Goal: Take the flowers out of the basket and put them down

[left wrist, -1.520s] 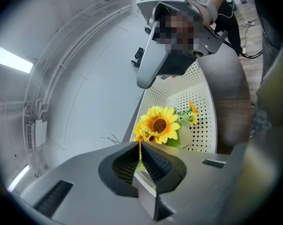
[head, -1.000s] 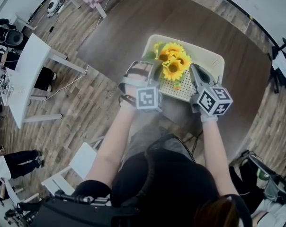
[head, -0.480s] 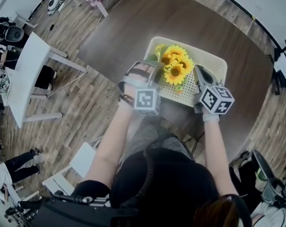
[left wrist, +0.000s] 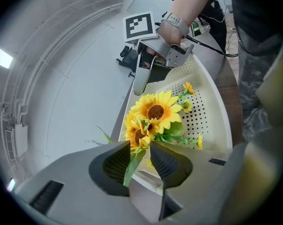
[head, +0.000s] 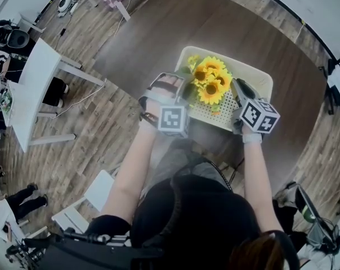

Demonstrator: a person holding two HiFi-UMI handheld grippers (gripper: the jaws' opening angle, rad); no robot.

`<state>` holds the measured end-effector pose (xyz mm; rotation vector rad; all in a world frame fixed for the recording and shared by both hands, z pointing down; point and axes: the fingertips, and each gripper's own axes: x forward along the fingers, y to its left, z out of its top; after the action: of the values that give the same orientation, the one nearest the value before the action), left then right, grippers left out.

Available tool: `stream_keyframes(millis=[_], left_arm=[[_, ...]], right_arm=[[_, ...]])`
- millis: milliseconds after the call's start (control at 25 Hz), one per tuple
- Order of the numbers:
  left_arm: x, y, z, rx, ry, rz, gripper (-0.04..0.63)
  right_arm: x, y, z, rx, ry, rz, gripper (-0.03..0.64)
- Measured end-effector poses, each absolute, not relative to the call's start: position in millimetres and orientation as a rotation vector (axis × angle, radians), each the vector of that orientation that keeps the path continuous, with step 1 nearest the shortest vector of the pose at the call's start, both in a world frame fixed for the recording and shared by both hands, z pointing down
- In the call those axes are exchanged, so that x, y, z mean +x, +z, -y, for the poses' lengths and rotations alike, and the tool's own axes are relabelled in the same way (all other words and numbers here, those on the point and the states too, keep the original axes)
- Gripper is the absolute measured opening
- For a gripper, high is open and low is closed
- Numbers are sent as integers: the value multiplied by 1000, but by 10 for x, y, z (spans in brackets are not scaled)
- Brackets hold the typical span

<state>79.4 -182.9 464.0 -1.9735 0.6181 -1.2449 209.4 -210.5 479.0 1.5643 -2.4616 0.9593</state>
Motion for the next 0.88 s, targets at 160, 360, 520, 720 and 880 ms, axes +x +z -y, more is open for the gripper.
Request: stream_keyframes(millis=[160,360,520,720,880], left_arm=[[795,4648,1822,-1973,-1241,-599,138],[769,4623,1826,-1967,-1237,-606,138],[755,4593,1815,-1967,-1232,-607,138],[776,4563,1781,-1973,-1213,-601,138],[843,4560,1767,-1961,-1190,-577,138]], right_arm=[[2047,4890,2124,1525,1034,2442,121],[2009,4944,2148,1503,1091,2425,166],[1942,5012,2140,1455,1174,2409,166],[1912,5037,2146,1436,1295,2414,144],[1935,5060,2153,1459,1334,2397,130]])
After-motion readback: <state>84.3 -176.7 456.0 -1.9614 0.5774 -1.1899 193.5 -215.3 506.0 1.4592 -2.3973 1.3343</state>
